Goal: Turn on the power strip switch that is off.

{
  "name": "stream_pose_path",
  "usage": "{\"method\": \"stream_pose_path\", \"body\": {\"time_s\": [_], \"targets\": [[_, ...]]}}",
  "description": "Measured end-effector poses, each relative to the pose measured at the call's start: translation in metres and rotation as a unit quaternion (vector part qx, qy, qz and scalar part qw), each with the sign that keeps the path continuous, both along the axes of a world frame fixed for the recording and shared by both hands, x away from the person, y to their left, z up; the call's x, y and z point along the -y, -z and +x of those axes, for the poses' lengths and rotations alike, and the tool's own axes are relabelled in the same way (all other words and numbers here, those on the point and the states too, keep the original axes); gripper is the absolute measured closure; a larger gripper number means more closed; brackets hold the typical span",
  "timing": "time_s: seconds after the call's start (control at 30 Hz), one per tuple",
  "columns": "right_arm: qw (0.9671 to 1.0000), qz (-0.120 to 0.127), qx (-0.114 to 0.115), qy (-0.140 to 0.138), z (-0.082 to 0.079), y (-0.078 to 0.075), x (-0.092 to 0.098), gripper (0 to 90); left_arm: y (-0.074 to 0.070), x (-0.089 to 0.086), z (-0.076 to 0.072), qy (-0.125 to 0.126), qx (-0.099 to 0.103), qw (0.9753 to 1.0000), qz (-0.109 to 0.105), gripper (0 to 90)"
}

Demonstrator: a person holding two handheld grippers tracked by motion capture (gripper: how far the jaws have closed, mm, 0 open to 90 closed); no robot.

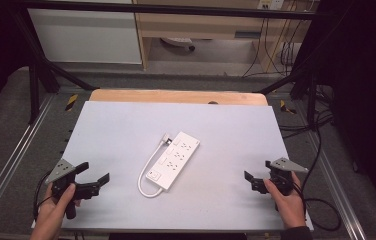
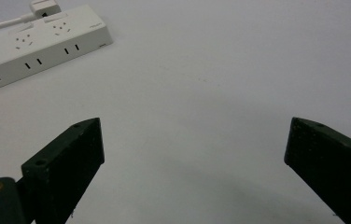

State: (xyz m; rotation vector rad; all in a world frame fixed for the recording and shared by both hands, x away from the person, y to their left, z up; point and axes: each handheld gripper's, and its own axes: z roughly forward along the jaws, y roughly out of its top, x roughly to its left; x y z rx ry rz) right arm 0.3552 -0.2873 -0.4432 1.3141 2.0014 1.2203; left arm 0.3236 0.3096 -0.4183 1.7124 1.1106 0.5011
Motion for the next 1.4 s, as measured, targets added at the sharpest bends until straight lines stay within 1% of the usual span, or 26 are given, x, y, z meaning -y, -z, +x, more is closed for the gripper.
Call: {"method": "stream_pose_path", "body": {"time_s": [0.03, 0.1, 0.13, 0.33, 0.37, 0.57, 0.67, 0.77, 1.03, 1.17, 1.23, 1.27, 1.33, 1.4], "targets": [[1.0, 0.0, -0.003, -0.003, 0.0, 0.0, 0.0, 5.7, 0.0, -0.001, 0.0, -0.001, 0.002, 1.0, 0.0, 5.7], [1.0, -0.001, -0.003, -0.004, 0.0, 0.0, 0.0, 5.8, 0.0, -0.001, 0.001, -0.002, 0.0, 1.0, 0.0, 5.7], [1.0, 0.0, -0.003, -0.004, 0.0, 0.0, -0.001, 5.8, 0.001, -0.001, 0.001, -0.002, -0.002, 1.0, 0.003, 5.7], [1.0, 0.001, -0.001, -0.004, 0.0, -0.002, -0.001, 5.3, 0.001, 0.0, 0.0, -0.001, -0.004, 1.0, 0.002, 5.8], [1.0, 0.002, 0.004, -0.002, -0.001, -0.002, 0.0, 5.3, 0.001, 0.0, 0.0, 0.002, -0.005, 1.0, 0.001, 5.8], [0.9999, 0.007, 0.013, 0.001, -0.002, -0.006, 0.003, 5.7, 0.002, 0.001, 0.0, 0.007, -0.008, 0.9999, 0.0, 5.8], [0.9998, 0.008, 0.015, 0.003, -0.002, -0.007, 0.002, 5.2, 0.002, 0.0, 0.001, 0.003, -0.007, 1.0, -0.002, 5.7], [0.9997, 0.005, 0.022, 0.002, -0.002, -0.008, 0.001, 4.9, 0.002, 0.0, 0.001, 0.002, -0.008, 1.0, 0.0, 5.8], [0.9995, 0.009, 0.029, 0.006, -0.005, -0.011, 0.003, 4.2, 0.001, 0.002, 0.001, 0.004, -0.004, 1.0, 0.003, 5.7], [0.9994, 0.01, 0.034, -0.002, -0.005, -0.015, -0.003, 3.9, 0.001, 0.0, 0.001, -0.001, 0.002, 1.0, 0.003, 5.7], [0.9993, 0.013, 0.035, -0.005, -0.005, -0.016, -0.004, 3.9, 0.001, 0.001, 0.001, 0.001, 0.001, 1.0, 0.004, 5.7], [0.999, 0.014, 0.04, -0.012, -0.006, -0.02, -0.008, 3.9, 0.001, 0.001, 0.001, 0.0, -0.002, 1.0, 0.004, 5.7], [0.999, 0.015, 0.041, -0.013, -0.006, -0.021, -0.01, 3.8, 0.001, 0.002, 0.001, 0.001, -0.004, 1.0, 0.006, 5.7], [0.9988, 0.012, 0.044, -0.019, -0.007, -0.024, -0.015, 3.8, 0.002, 0.003, 0.001, 0.002, -0.004, 1.0, 0.007, 5.7]]}}
